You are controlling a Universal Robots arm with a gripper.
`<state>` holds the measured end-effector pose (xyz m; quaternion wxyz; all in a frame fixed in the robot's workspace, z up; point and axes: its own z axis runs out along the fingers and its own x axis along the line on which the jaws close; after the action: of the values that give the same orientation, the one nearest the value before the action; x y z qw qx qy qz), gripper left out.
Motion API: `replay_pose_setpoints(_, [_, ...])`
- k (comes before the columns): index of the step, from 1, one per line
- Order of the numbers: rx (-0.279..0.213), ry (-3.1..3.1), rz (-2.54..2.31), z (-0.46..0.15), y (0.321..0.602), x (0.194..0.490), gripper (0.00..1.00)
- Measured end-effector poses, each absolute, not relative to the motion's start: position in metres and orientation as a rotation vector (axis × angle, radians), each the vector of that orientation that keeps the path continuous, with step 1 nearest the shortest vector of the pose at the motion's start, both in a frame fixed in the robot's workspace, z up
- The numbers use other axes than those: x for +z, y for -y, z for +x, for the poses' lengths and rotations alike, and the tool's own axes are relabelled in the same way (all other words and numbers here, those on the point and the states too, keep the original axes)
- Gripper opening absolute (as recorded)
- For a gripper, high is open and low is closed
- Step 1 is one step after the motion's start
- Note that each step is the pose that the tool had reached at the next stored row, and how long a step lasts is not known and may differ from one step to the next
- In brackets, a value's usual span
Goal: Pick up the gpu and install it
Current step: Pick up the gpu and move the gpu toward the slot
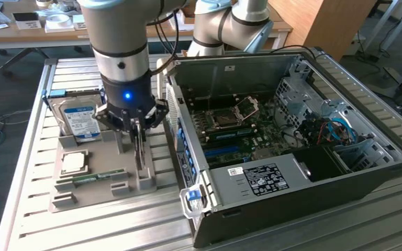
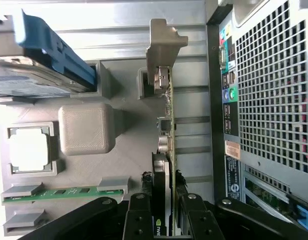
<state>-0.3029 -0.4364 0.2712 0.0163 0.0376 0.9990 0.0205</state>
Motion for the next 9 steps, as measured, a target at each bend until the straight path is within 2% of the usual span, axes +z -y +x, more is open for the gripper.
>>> replay_pose_setpoints(9, [0.064,-3.103,0.117,-0.3029,0.4364,0.2780,0.28])
